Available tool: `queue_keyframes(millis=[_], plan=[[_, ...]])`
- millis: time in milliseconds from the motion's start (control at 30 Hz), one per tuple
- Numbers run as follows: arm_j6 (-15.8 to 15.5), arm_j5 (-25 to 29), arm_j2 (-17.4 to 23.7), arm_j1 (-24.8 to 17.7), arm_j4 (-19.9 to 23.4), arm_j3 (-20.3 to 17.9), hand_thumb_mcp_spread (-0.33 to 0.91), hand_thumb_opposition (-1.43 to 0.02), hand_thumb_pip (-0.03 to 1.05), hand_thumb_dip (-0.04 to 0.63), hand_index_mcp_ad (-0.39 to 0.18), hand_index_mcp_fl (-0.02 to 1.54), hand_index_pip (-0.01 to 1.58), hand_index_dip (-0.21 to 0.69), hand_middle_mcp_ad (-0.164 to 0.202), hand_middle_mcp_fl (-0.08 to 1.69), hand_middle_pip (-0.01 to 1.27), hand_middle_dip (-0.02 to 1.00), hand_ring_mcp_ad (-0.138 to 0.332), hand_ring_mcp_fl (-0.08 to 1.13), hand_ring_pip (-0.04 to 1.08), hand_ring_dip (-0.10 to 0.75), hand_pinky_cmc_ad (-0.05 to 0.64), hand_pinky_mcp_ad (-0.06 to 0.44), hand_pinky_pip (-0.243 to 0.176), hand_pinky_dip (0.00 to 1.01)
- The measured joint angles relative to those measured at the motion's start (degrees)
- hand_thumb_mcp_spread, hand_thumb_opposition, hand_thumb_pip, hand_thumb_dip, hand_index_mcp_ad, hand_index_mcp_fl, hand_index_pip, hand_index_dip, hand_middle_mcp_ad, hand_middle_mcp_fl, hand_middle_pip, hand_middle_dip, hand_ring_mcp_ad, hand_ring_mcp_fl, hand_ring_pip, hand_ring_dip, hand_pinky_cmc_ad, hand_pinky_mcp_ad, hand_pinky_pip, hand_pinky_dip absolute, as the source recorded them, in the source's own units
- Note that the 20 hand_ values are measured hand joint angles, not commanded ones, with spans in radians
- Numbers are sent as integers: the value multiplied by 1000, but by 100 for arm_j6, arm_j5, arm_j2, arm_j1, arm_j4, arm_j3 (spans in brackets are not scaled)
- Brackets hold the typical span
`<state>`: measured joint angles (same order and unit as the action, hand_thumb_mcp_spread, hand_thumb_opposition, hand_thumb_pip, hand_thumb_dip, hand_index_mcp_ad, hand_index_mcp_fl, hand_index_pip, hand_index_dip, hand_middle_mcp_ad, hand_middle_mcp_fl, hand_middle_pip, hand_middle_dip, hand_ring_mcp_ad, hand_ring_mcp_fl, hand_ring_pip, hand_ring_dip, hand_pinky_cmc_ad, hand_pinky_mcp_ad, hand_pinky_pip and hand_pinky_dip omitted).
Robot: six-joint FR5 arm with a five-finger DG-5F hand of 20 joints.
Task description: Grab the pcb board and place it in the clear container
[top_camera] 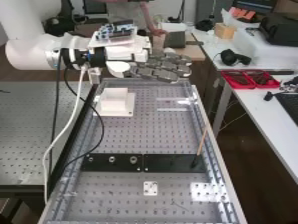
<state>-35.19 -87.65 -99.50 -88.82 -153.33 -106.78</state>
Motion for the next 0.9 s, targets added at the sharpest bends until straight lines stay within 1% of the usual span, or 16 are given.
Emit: queue_keyframes(millis=[100,300,467,900], plan=[[-64,-34,-16,3,-226,89,499,-787,377,208,-147,393,480,237,16,9,138,138,182,2,80,-5,290,150,-105,180],[-94,-94,-7,23,-226,104,501,-789,372,208,-147,391,394,253,16,9,138,138,182,2,80,-5,290,150,-105,180],[-117,-127,9,34,-236,112,499,-775,372,208,-136,391,367,260,19,9,138,138,182,2,80,-5,291,150,-105,180],[-185,-163,17,64,-319,124,499,-773,358,211,-136,393,304,272,19,7,138,140,182,2,80,-5,291,150,-105,180]])
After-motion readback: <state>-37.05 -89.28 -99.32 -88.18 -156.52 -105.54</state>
